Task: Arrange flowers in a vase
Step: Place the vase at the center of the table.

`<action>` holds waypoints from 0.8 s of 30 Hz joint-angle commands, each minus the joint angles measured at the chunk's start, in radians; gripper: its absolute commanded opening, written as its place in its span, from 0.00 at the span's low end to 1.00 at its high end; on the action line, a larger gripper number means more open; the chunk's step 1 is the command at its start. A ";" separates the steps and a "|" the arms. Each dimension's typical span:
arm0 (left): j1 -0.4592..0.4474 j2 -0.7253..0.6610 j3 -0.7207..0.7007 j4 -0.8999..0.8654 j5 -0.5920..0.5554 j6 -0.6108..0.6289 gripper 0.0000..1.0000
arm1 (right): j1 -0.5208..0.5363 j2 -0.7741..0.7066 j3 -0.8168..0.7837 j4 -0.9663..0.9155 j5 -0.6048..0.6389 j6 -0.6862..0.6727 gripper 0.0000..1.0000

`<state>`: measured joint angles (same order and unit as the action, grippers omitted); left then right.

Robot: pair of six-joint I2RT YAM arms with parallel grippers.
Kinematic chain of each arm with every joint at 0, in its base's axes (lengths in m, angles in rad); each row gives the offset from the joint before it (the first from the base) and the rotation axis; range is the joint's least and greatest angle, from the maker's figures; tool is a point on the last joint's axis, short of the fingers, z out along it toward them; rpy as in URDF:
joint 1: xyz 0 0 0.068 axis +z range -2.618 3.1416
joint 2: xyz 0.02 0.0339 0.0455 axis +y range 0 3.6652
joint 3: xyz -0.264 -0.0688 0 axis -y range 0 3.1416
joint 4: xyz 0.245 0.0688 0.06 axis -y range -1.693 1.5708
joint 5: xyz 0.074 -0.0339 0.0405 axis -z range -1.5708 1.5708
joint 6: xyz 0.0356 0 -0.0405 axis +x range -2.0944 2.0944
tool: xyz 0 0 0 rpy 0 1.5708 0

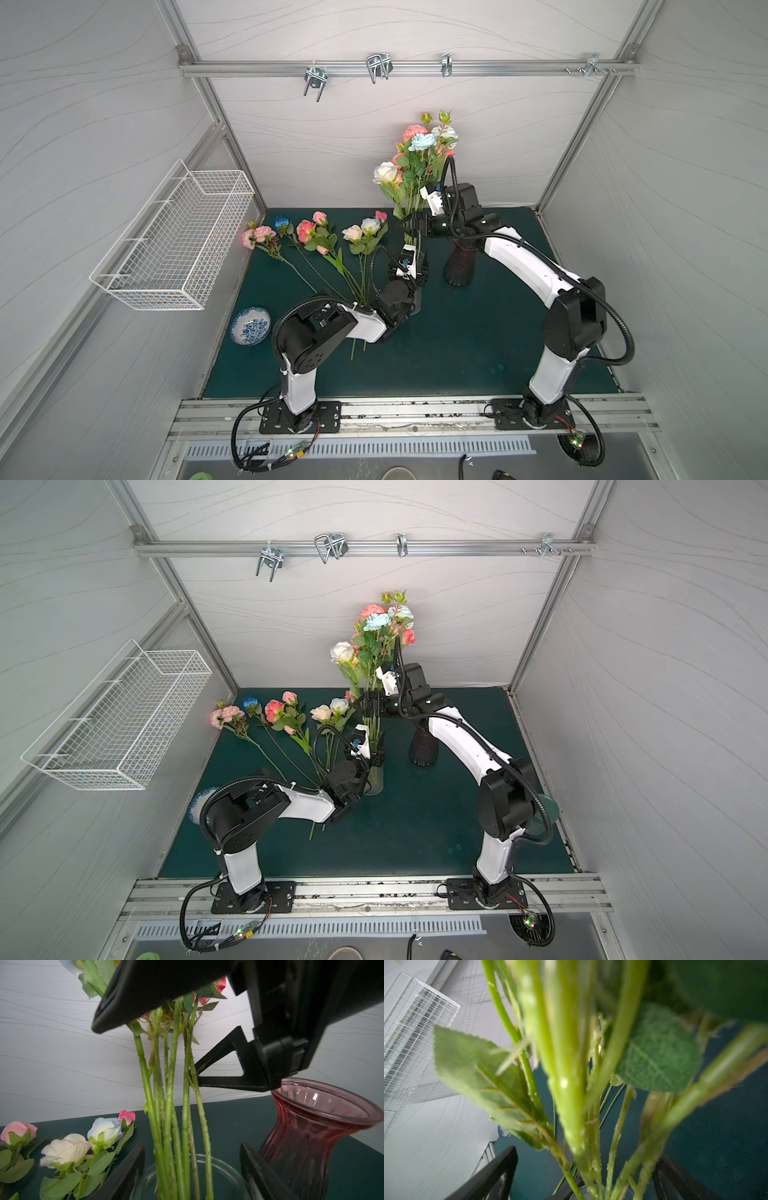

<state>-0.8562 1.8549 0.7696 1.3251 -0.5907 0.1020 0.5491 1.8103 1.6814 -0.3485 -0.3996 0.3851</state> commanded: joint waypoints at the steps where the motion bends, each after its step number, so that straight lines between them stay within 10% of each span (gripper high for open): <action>1: -0.010 0.021 0.033 0.086 0.004 0.023 0.00 | 0.001 0.005 0.032 -0.043 0.030 -0.048 0.99; 13: -0.016 0.036 0.038 0.085 0.030 0.041 0.00 | 0.008 0.071 0.073 0.034 -0.041 -0.051 0.90; 24: -0.028 0.064 0.077 0.085 -0.016 0.077 0.00 | 0.040 0.015 -0.048 0.125 -0.027 -0.089 0.09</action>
<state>-0.8684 1.8824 0.7933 1.3449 -0.6174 0.1375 0.5690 1.8671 1.6787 -0.2577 -0.4164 0.3065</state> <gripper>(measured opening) 0.671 0.153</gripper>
